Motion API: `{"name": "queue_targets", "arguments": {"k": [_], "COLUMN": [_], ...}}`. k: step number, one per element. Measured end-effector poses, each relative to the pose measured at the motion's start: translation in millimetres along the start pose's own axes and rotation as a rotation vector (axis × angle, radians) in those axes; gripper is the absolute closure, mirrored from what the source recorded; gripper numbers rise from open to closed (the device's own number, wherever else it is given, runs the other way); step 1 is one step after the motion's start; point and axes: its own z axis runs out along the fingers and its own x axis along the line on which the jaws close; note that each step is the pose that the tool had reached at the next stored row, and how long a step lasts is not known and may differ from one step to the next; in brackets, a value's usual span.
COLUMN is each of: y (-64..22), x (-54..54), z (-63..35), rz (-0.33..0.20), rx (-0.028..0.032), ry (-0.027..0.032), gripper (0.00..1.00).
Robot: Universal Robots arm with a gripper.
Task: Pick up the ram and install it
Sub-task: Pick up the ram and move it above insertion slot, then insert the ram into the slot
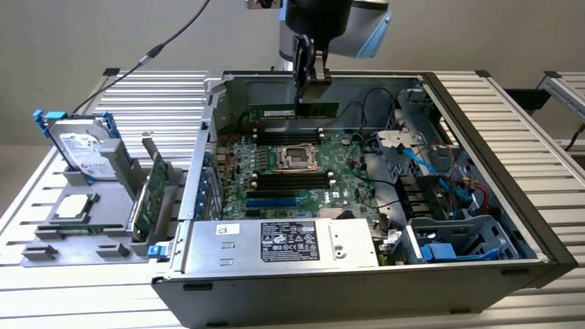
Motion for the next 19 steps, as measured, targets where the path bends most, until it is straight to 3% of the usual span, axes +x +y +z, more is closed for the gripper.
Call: {"name": "queue_targets", "arguments": {"k": [8, 19], "y": [-16.8, -18.3], "x": [-12.3, -13.0], "z": [3.9, 6.9], "rz": [0.002, 0.017], "rx": [0.0005, -0.0001], "ry": [0.0022, 0.0011], "gripper": [0.86, 0.86]}}
